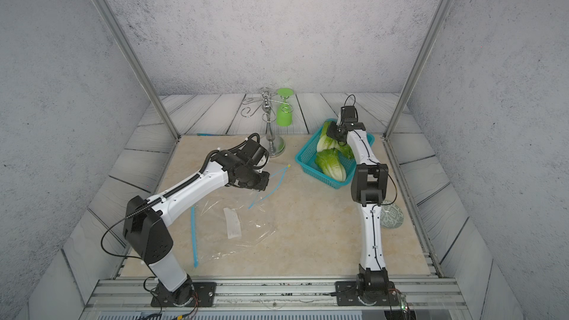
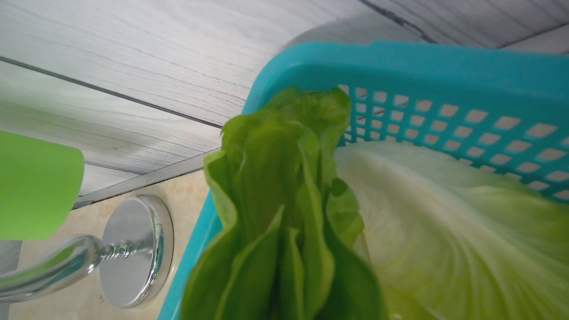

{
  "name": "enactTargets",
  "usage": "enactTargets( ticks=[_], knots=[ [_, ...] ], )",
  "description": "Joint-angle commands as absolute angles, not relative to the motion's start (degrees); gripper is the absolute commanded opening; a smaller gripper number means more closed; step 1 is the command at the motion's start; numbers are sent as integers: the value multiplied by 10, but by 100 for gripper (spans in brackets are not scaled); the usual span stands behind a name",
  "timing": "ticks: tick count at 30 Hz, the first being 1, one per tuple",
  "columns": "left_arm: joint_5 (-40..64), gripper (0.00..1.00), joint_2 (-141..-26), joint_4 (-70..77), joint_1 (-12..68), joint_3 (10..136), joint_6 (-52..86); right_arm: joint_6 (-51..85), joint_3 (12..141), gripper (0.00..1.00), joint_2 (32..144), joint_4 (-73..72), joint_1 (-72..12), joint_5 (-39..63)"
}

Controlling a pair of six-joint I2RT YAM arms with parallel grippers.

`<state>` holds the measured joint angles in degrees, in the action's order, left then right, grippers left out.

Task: Put the chinese cabbages into a zipper bag and zip it
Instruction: Pick up the Chinese cabbage from the basket.

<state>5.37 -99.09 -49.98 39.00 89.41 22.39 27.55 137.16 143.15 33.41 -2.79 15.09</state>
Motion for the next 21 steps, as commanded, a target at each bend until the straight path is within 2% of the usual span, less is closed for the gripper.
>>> enactTargets(
  ticks=[1,10,15,21],
  knots=[
    [38,0,-975,-505,385,902,235,294,1336,28,1344,294,-22,187],
    [70,0,-971,-464,381,911,272,361,1105,25,1113,136,-27,222],
    [81,0,-971,-447,381,917,278,386,973,25,1004,82,-37,207],
    [100,0,-984,-440,381,937,297,511,774,14,857,-78,-76,205]
  ],
)
